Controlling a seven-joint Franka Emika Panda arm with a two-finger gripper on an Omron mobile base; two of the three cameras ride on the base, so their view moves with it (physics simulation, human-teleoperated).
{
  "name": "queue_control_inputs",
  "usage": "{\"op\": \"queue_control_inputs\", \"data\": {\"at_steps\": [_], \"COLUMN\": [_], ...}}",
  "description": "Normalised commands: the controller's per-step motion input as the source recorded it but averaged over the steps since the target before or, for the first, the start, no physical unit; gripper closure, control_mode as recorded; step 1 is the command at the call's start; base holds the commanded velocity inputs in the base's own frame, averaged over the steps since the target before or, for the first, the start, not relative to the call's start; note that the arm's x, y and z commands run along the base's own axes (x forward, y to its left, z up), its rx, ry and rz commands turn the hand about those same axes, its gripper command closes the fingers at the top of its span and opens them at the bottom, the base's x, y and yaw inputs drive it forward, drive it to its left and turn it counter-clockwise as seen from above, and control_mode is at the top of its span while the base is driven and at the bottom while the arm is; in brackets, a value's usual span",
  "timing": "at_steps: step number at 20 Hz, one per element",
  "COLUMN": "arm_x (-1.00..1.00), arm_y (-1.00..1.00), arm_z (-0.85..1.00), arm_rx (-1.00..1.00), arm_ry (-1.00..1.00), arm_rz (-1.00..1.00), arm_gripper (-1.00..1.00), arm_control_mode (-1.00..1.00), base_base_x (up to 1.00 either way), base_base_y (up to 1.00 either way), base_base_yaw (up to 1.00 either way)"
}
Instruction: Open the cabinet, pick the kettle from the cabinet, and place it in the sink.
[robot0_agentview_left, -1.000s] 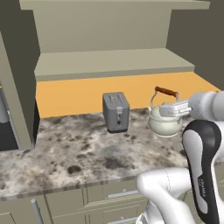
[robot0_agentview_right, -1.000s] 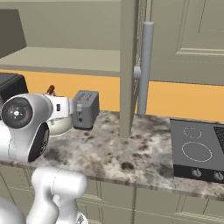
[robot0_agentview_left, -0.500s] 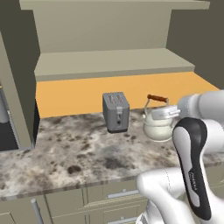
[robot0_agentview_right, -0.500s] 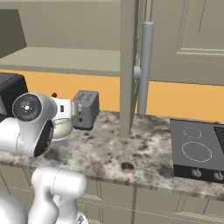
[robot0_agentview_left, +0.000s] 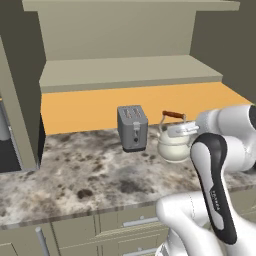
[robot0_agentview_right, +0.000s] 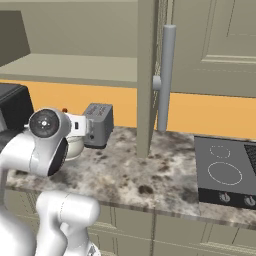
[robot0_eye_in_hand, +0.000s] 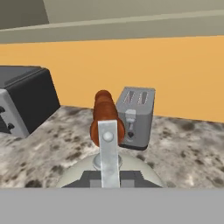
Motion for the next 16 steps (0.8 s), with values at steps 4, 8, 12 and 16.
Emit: {"op": "queue_control_inputs", "data": {"at_steps": [4, 8, 12, 16], "arm_x": [0.18, 0.2, 0.16, 0.1], "arm_y": [0.07, 0.12, 0.12, 0.18], "arm_z": [-0.5, -0.46, -0.38, -0.33], "arm_rx": [0.09, 0.06, 0.02, 0.0], "arm_ry": [-0.16, -0.14, -0.13, -0.12], "arm_rz": [0.0, 0.0, 0.0, 0.0], "arm_gripper": [1.0, 1.0, 1.0, 1.0], "arm_control_mode": [-1.0, -1.0, -1.0, -1.0], "base_base_x": [0.0, 0.0, 0.0, 0.0], "base_base_y": [0.0, 0.0, 0.0, 0.0], "base_base_yaw": [0.0, 0.0, 0.0, 0.0]}}
